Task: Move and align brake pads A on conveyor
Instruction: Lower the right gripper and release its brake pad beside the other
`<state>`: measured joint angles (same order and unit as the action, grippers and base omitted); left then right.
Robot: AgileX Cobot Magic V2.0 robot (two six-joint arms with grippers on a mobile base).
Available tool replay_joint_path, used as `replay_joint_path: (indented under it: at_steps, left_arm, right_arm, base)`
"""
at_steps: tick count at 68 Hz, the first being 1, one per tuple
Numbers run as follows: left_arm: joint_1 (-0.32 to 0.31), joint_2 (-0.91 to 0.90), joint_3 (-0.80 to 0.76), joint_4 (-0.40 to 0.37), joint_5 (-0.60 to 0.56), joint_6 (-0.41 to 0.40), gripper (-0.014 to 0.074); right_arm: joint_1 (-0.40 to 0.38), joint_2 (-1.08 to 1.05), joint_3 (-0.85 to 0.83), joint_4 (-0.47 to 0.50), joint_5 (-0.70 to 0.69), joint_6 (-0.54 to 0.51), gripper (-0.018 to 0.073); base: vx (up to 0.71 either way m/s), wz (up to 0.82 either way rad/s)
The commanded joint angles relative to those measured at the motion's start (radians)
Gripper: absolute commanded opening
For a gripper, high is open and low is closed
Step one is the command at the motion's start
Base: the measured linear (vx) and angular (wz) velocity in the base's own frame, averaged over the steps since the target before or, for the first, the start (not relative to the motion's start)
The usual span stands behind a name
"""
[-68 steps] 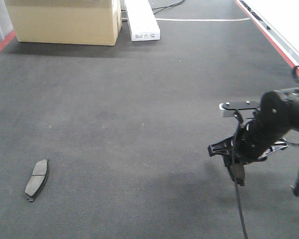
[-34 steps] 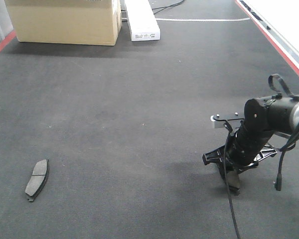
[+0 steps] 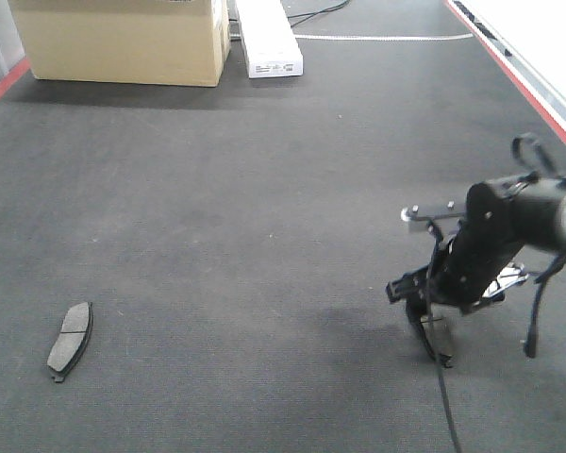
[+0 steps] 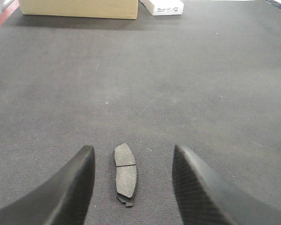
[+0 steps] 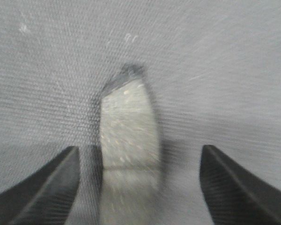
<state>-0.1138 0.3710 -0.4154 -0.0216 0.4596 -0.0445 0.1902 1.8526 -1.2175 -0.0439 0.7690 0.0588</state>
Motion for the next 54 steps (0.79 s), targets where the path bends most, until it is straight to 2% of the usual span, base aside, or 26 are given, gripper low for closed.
replay_joint_path:
  at_steps: [1, 12, 54]
  left_arm:
    - [-0.004, 0.009, -0.025, -0.007, -0.075, 0.001, 0.0355]
    - [-0.004, 0.009, -0.025, -0.007, -0.075, 0.001, 0.0355]
    - [-0.004, 0.009, -0.025, -0.007, -0.075, 0.001, 0.0355]
  right_arm:
    - [-0.001, -0.125, -0.022, -0.022, -0.009, 0.003, 0.0534]
    - [-0.001, -0.293, 0.039, -0.046, -0.053, -0.003, 0.0534]
    - [-0.001, -1.051, 0.548, -0.039, -0.420, -0.005, 0.0534]
  base:
    - [0.00, 0.00]
    - [0.00, 0.00]
    - [0.00, 0.00]
